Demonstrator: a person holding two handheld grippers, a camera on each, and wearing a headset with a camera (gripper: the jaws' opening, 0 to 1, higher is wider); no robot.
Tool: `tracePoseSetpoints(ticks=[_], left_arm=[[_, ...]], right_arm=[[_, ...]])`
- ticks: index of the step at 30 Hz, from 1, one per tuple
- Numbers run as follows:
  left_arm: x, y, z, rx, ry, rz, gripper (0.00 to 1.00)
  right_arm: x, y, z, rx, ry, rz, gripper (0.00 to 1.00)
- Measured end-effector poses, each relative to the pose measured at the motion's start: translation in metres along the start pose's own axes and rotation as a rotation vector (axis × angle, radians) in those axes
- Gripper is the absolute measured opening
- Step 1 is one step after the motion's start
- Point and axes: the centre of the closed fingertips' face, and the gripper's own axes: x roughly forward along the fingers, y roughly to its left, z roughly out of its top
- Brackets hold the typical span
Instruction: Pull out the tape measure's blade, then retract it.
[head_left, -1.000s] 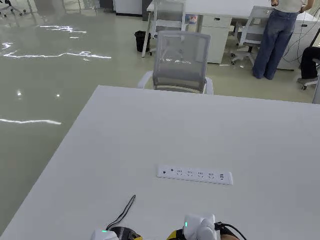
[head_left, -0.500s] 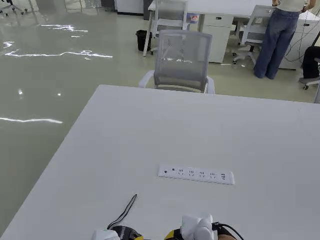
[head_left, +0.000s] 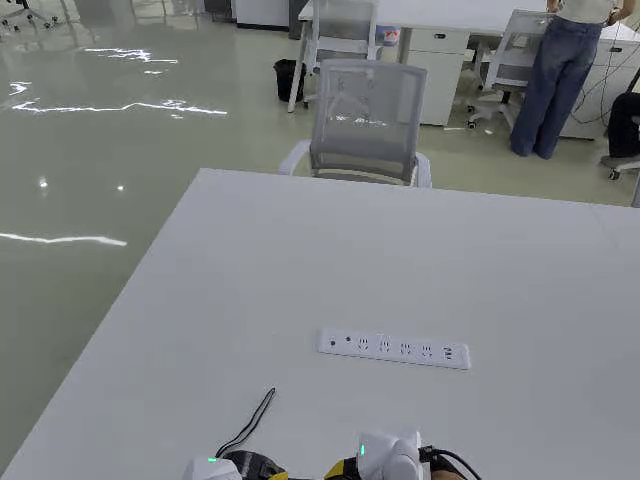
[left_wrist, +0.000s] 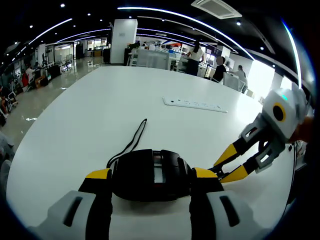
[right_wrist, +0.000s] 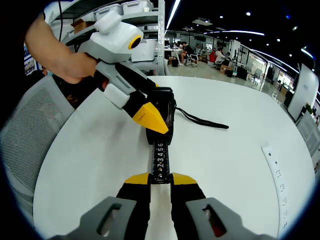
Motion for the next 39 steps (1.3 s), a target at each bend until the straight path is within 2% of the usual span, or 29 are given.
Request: tracePoseSetpoints(ticks=[39], left_arm=[[0.001,0.001,-0.001,-0.005,0.005,-0.009,0.59]], right_arm=[[0.018,0.001,0.014,-0.008,-0.012,0.003,0.13]])
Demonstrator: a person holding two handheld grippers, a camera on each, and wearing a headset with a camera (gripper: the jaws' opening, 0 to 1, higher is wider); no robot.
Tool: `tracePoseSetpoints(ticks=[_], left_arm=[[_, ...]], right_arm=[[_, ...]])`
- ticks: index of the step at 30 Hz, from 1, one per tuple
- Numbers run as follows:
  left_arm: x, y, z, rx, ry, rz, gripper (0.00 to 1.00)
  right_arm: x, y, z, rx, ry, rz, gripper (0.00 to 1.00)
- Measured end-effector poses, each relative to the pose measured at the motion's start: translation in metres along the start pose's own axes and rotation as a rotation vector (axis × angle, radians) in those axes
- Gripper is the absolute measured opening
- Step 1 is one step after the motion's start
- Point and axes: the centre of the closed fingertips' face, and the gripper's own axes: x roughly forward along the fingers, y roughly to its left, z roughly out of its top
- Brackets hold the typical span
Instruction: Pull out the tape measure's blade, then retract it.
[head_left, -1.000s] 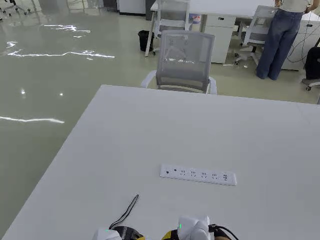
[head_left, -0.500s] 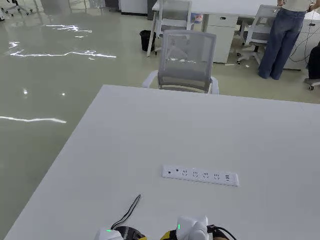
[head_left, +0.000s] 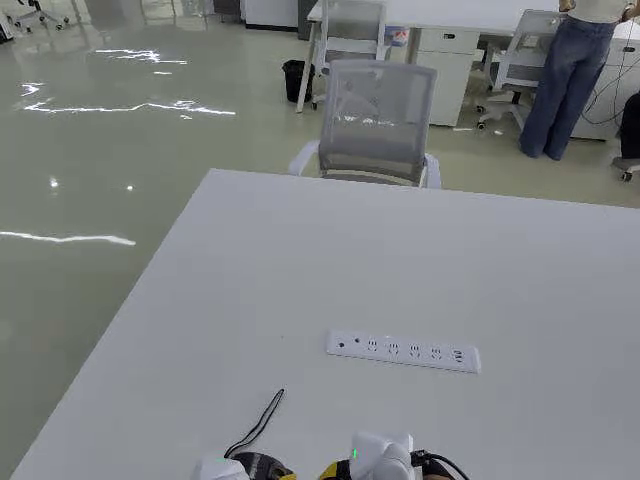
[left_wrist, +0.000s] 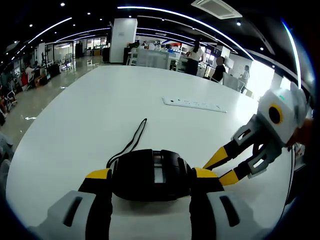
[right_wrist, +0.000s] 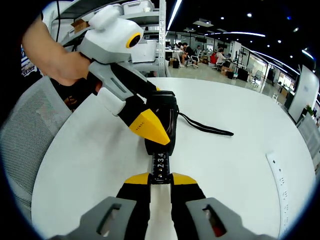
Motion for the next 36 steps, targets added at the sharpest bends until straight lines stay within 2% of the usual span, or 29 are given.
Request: tracePoseSetpoints(ticks=[36], left_arm=[[0.000,0.000,0.000,0.003,0.005,-0.014,0.60]], right_arm=[[0.020,0.001,0.012,0.000,-0.009,0.009,0.13]])
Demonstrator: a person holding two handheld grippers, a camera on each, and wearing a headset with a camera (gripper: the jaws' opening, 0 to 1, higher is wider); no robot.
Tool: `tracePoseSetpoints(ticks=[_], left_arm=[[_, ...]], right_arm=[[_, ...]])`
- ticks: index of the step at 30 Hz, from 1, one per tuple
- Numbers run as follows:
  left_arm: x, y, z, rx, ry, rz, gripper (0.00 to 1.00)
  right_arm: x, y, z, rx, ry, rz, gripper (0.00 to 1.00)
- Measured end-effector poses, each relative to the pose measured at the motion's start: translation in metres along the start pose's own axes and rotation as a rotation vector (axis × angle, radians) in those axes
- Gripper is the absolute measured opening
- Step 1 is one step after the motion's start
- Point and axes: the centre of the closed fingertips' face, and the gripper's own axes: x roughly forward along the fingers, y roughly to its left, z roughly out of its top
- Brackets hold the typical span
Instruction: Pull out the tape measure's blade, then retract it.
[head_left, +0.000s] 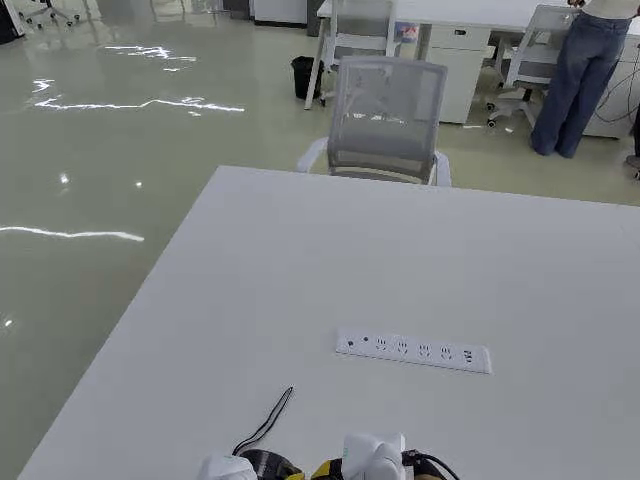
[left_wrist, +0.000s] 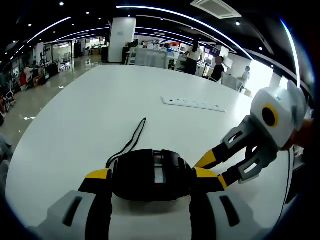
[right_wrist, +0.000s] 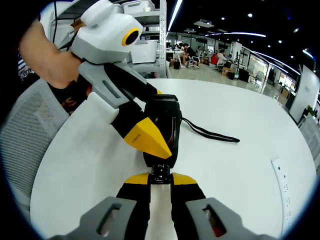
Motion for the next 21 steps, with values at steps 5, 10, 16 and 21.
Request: tracePoseSetpoints(ticks=[5,10,16,21], left_arm=[[0.0006,0.0002,-0.0003,0.000,0.001,-0.002,0.60],[0.0001,0.0000,-0.0003,0.004,0.000,-0.002,0.60],[0.0001,0.0000,-0.0001,0.003,-0.002,-0.005,0.60],[0.0004,-0.0003,-0.0005,0.007,-0.001,-0.003,0.60]], right_arm=[[0.0036,-0.0009,0.0005,-0.002,0.000,0.002,0.13],[0.0056,0.0001,0.0020,0.004,0.003,0.000,0.13],[0.0090,-0.0004,0.0030,0.006,0.004,-0.002,0.13],[0.0097,-0.0005,0.0018,0.005,0.012,-0.005,0.14]])
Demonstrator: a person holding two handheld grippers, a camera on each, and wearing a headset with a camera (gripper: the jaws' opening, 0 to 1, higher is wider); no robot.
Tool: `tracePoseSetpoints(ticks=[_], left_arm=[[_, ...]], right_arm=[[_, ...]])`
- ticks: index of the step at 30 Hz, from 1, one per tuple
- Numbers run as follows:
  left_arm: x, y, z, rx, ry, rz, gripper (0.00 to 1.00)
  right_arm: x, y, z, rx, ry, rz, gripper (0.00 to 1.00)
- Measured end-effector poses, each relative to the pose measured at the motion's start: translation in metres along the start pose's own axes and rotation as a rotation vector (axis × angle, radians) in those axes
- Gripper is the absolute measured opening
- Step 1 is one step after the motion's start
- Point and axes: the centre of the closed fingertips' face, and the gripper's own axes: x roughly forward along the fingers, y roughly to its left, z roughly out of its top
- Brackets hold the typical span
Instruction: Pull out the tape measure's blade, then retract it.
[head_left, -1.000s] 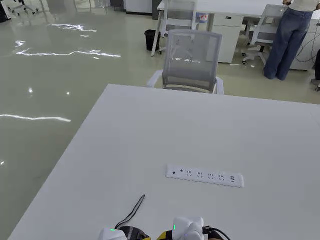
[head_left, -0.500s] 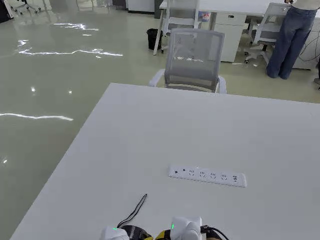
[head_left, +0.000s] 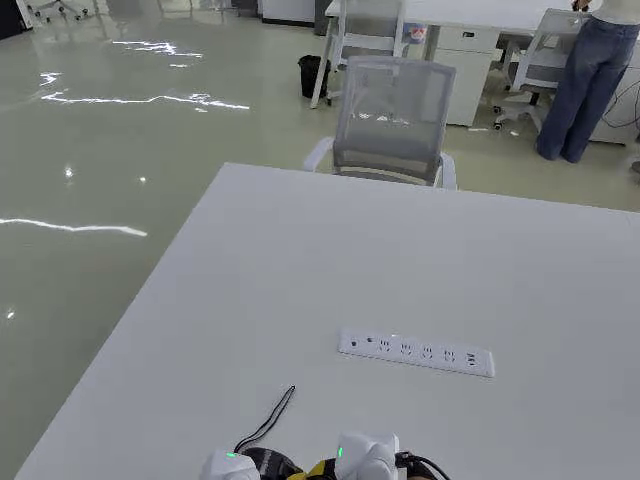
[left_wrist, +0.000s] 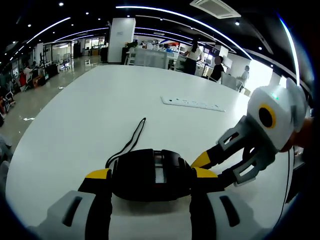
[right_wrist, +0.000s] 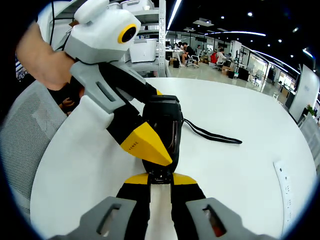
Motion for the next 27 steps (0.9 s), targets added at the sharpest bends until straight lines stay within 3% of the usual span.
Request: tracePoseSetpoints(ticks=[18,21,23,25,27], left_arm=[[0.003,-0.006,-0.005,0.043,0.020,0.000,0.62],[0.003,-0.007,-0.008,0.036,0.027,0.002,0.62],[0.006,-0.008,-0.015,0.031,0.048,-0.006,0.63],[0.005,-0.008,-0.015,-0.034,0.041,-0.002,0.63],[0.003,-0.007,-0.014,-0.023,0.041,-0.003,0.63]], right_arm=[[0.005,0.002,-0.009,-0.016,0.013,-0.027,0.14],[0.007,0.002,-0.010,-0.022,0.020,-0.035,0.14],[0.010,0.003,-0.015,-0.031,0.037,-0.037,0.14],[0.009,0.001,-0.013,-0.013,0.022,-0.045,0.14],[0.009,0.002,-0.013,-0.021,0.026,-0.046,0.14]])
